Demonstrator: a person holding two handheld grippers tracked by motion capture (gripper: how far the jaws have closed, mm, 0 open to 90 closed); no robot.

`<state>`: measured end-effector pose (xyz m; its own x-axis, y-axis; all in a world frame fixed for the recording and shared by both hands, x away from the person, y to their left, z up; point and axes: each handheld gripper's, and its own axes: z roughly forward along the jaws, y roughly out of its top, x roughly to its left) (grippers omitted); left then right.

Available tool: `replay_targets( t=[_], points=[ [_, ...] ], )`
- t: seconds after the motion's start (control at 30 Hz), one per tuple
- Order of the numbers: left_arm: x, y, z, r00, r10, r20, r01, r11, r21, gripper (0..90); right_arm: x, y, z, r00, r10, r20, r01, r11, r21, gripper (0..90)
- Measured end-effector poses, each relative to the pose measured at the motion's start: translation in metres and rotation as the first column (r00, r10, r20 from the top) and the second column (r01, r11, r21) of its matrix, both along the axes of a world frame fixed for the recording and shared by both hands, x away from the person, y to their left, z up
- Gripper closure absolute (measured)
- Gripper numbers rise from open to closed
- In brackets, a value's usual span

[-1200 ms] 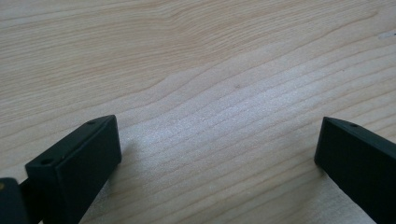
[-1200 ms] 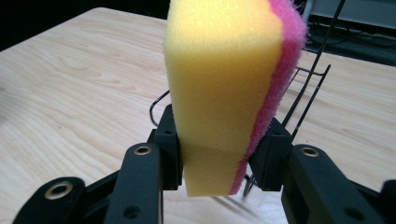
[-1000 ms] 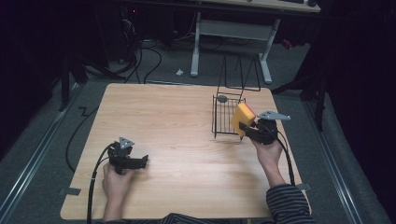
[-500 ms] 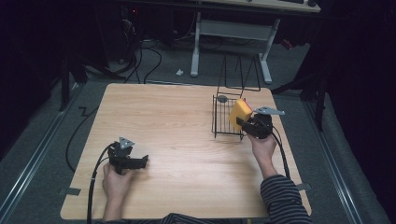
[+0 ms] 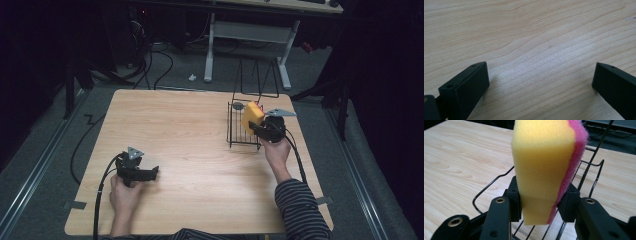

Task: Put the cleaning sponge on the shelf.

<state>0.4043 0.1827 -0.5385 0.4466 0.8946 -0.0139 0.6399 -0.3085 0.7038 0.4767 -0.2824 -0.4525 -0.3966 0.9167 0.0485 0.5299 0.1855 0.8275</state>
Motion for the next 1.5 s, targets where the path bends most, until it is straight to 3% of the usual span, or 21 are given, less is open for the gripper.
replay_targets(
  t=[0.27, 1.0, 1.13, 1.3, 1.5],
  points=[
    [0.000, 0.000, 0.000, 1.0000, -0.001, -0.001, 0.001, 1.0000, 0.000, 1.4, 0.014, 0.009, -0.008, 1.0000, -0.006, -0.008, 0.005, 1.000, -0.026, 61.3],
    [0.000, 0.000, 0.000, 1.0000, 0.001, 0.000, -0.001, 1.0000, 0.000, 1.4, 0.022, 0.014, -0.021, 0.9996, -0.009, -0.026, 0.008, 0.999, -0.041, 59.7],
    [0.000, 0.000, 0.000, 1.0000, 0.001, 0.000, -0.001, 1.0000, -0.001, 1.4, 0.022, 0.013, -0.021, 0.9996, -0.013, -0.026, 0.012, 0.999, -0.039, 56.0],
    [0.000, 0.000, 0.000, 1.0000, 0.001, 0.000, -0.001, 1.0000, 0.000, 1.4, 0.022, 0.012, -0.022, 0.9995, -0.022, -0.024, 0.021, 0.999, -0.037, 42.7],
    [0.000, 0.000, 0.000, 1.0000, 0.001, 0.000, -0.001, 1.0000, 0.000, 1.4, 0.022, 0.010, -0.021, 0.9992, -0.022, -0.033, 0.021, 1.000, -0.019, 34.9]
  ],
)
